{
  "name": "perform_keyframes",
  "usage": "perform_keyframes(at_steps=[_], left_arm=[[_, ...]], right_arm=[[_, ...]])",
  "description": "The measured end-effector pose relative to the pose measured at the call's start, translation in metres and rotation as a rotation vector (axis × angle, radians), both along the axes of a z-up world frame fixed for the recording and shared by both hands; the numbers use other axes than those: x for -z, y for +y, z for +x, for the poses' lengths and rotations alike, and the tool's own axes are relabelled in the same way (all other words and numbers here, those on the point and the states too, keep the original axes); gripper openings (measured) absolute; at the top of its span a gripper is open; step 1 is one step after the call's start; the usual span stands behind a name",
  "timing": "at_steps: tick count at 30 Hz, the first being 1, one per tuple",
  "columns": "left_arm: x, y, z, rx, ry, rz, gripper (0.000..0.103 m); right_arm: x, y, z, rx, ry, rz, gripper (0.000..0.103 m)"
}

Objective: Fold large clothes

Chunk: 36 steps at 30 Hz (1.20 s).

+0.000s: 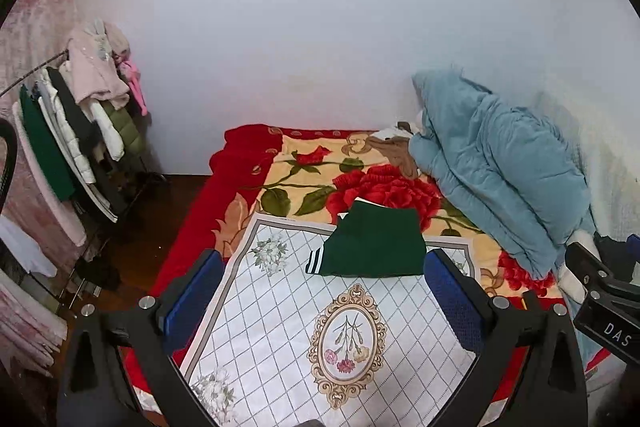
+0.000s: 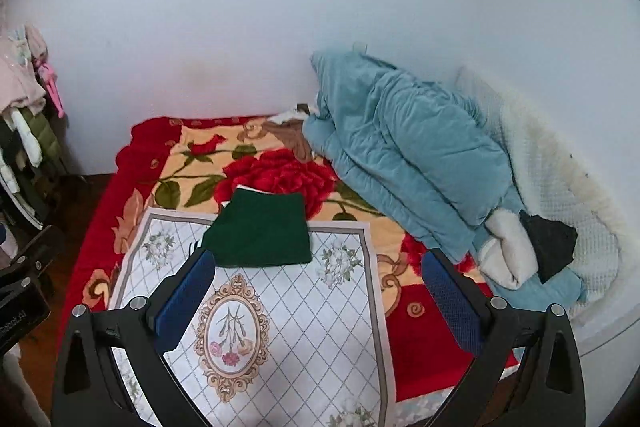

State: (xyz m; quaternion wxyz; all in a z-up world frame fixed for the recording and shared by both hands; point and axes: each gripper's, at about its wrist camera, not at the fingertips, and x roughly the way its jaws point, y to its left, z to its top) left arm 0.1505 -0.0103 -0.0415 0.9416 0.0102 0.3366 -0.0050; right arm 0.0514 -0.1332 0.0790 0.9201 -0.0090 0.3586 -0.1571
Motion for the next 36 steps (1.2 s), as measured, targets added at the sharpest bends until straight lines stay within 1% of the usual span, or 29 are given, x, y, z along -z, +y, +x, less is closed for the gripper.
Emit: perform_keyframes(at_steps=[4,7,19,23,36], left_arm=[[-0.008,-0.003,-0.024,-0.008,-0.014,-0.001,0.103],[-0.01,-0.006,-0.034,-0.002,-0.016,0.001,0.103],[-0.018,-0.013,-0.065,-0.031,-0.03,0.018,0.103],[-0.017,-0.013,-0.068,-0.035,-0.025,0.011,0.103],[-0.02,-0.004,-0.068,-0.022,-0.025,0.016,0.103]], right_arm=[[-0.015,0.004,-0.029,-0.008,-0.02,-0.02,0.103],[-0.022,0.005,-0.047,-0.011,-0.017,-0.023,0.103],[-0.035,0.001,-0.075,-0.038,-0.024,0.0,0.103],[-0.037,0.0,-0.081,-0.043,-0.016,0.0,0.103],[-0.043,0.007,-0.075,-0.038,-0.014,-0.012,0.103]])
